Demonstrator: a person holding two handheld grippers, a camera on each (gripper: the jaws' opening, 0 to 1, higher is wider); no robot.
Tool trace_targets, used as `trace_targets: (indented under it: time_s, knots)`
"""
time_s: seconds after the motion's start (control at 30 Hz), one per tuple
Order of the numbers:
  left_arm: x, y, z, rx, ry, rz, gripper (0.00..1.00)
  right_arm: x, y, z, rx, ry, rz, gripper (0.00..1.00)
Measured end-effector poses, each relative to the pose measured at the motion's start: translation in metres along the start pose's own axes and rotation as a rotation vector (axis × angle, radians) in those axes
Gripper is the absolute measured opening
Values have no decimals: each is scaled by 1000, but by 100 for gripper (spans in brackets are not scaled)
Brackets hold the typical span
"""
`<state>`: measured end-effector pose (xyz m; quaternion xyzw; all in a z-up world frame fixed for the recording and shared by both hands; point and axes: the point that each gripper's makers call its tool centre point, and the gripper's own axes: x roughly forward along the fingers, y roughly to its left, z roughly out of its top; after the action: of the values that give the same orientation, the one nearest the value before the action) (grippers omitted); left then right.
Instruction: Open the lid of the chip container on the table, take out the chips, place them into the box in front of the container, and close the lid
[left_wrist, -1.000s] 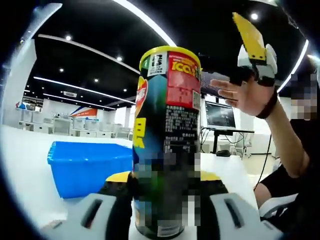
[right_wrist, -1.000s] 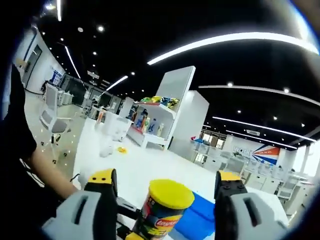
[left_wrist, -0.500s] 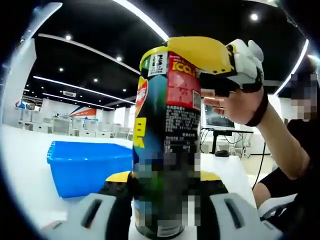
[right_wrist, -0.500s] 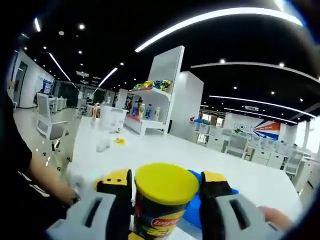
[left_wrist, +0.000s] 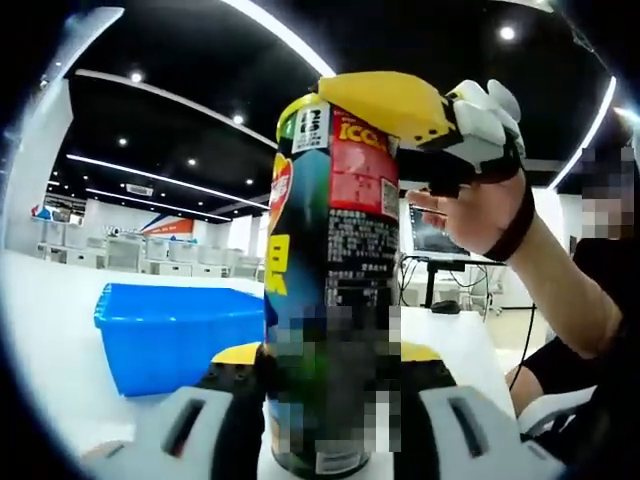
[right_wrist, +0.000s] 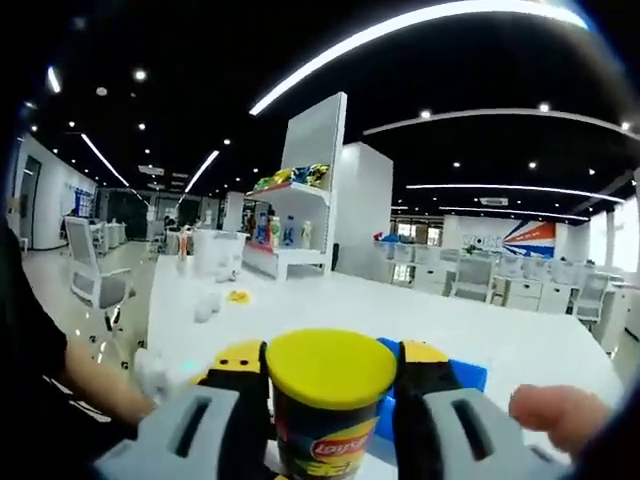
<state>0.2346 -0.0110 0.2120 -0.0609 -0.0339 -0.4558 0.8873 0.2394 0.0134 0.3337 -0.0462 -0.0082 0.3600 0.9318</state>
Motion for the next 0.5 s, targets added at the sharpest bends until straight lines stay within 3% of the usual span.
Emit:
trace_targets:
  time_s: [0.13, 0.5]
  knots:
    - [0, -1, 0, 7, 1, 0, 48, -1, -1, 3, 90, -19, 24, 42]
    - [0, -2, 0, 8, 1, 0, 48, -1, -5, 4, 110, -36, 23, 42]
